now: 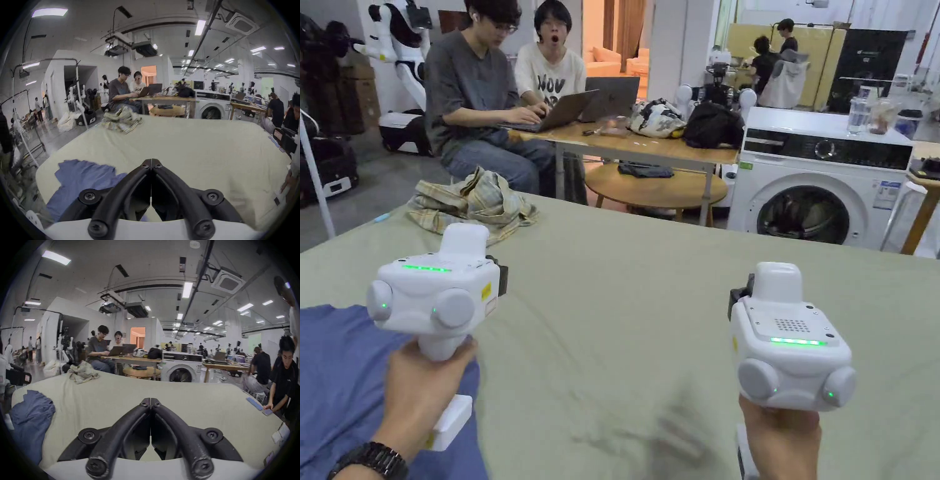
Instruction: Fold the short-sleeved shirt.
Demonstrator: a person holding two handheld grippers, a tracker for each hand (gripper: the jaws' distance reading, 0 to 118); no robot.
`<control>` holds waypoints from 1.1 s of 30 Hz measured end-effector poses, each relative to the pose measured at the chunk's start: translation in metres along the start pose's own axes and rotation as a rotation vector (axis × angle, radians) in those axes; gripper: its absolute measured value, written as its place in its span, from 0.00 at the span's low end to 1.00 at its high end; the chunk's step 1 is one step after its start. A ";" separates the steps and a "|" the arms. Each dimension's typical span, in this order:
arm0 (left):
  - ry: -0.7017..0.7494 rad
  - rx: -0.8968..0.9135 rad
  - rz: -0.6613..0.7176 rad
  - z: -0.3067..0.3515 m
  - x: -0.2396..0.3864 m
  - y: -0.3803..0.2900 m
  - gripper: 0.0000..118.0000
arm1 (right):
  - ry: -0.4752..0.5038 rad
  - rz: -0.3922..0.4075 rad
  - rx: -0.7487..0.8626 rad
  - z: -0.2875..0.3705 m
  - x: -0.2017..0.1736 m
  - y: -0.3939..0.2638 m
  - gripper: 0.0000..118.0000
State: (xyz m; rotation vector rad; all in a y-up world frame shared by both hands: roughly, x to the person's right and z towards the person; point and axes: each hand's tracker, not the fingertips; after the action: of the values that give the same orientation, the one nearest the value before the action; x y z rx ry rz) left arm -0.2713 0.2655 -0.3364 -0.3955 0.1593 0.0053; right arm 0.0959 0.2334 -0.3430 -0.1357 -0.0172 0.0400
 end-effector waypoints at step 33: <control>0.092 -0.613 0.059 -0.069 -0.139 -0.137 0.00 | 0.147 0.051 -0.180 -0.018 -0.063 -0.051 0.00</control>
State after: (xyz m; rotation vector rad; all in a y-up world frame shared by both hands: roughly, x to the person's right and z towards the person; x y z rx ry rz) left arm -0.4142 0.1162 -0.3248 -1.0033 0.2604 0.0959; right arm 0.0349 0.1783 -0.3548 -0.3190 0.1299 0.0793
